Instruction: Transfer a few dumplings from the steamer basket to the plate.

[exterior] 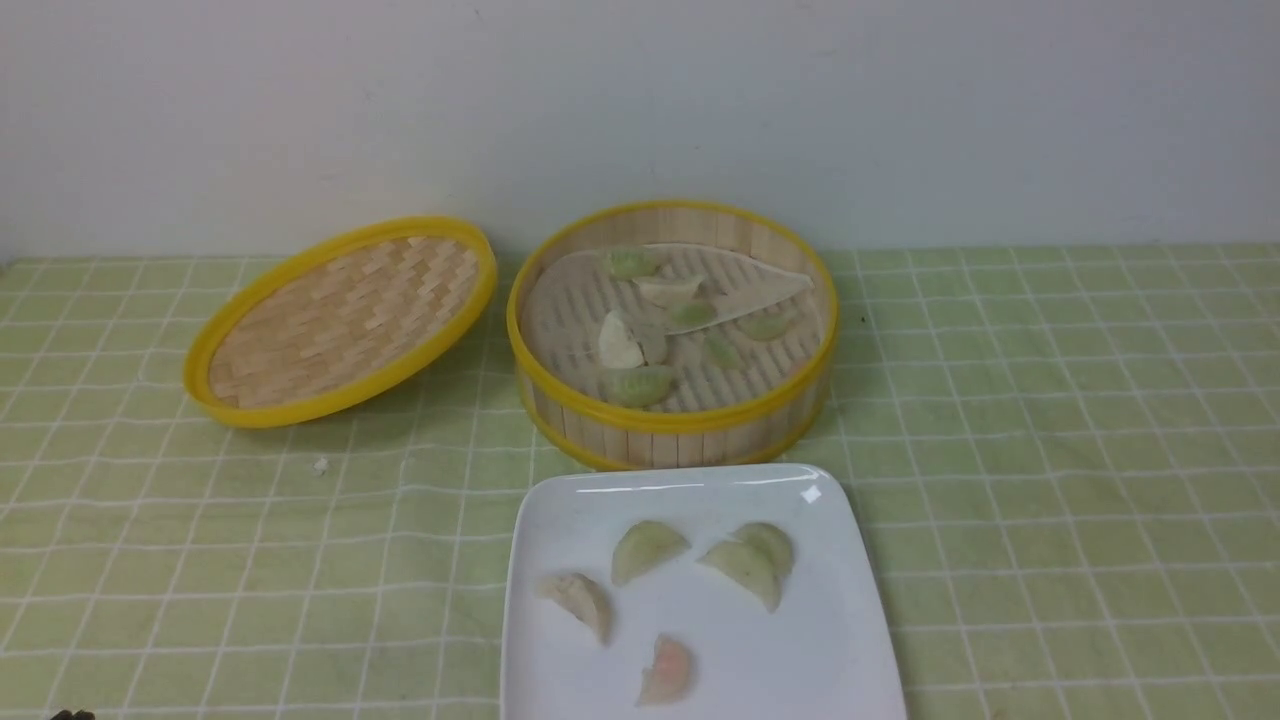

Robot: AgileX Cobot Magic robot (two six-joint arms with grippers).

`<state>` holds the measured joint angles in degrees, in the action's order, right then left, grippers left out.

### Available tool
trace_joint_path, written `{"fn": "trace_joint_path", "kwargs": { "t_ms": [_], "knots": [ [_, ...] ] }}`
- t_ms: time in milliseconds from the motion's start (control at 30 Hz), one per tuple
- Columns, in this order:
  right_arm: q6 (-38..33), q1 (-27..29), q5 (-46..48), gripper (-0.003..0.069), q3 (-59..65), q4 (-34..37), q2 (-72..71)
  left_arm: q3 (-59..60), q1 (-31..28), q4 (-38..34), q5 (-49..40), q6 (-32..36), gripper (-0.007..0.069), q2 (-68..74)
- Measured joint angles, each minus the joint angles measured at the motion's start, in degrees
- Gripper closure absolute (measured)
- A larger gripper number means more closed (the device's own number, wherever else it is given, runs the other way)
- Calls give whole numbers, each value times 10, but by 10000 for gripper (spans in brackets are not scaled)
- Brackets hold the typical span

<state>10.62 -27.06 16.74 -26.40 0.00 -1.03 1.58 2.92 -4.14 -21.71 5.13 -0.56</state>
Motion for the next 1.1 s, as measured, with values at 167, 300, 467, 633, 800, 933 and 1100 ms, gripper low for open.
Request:
{"fn": "trace_joint_path", "kwargs": {
  "t_ms": [167, 300, 467, 633, 800, 933, 1100],
  "knots": [
    [0, 0, 0, 673, 0, 0, 0, 0, 0, 0, -2, 0, 631, 0],
    [0, 0, 0, 673, 0, 0, 0, 0, 0, 0, -2, 0, 631, 0],
    [0, 0, 0, 673, 0, 0, 0, 0, 0, 0, -2, 0, 631, 0],
    [0, 0, 0, 673, 0, 0, 0, 0, 0, 0, -2, -4, 631, 0],
    [0, 0, 1, 673, 0, -4, 0, 0, 0, 0, -2, -4, 631, 0],
    [0, 3, 45, 673, 4, -30, 0, 0, 0, 0, -2, -4, 631, 0],
    [0, 64, 102, 673, 61, -64, 0, 0, 0, 0, -2, -4, 631, 0]
  ]
}}
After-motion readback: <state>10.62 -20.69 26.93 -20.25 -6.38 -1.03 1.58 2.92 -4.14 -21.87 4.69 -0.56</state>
